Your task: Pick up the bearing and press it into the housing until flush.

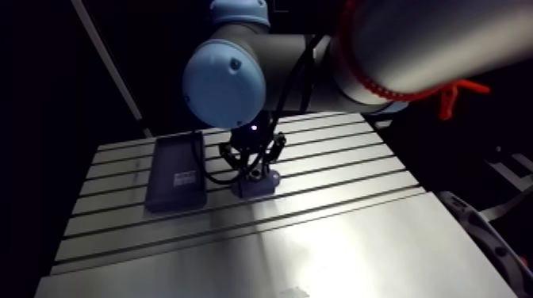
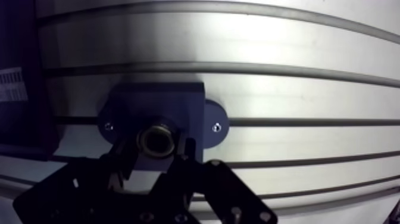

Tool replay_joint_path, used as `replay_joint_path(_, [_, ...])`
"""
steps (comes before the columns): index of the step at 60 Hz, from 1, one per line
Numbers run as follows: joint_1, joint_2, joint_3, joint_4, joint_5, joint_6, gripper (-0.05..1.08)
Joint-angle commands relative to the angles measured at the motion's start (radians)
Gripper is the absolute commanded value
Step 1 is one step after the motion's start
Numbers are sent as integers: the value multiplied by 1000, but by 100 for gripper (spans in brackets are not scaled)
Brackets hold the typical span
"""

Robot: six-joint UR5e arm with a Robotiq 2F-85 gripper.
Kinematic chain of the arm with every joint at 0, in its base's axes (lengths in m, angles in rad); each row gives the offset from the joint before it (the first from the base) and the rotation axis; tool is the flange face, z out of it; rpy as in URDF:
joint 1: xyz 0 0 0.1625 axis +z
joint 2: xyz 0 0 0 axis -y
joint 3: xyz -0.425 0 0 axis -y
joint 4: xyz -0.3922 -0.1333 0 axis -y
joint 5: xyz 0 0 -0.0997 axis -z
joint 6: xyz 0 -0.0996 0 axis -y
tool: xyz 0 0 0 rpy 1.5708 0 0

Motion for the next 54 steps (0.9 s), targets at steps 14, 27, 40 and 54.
replay_joint_path(14, [1,2,0,0,0,0,71])
replay_joint_path(27, [2,1,2,0,0,0,71])
replay_joint_path(40, [1,1,0,2,0,-1,71])
replay_joint_path(54, [1,-1,0,2,-7,0,57])
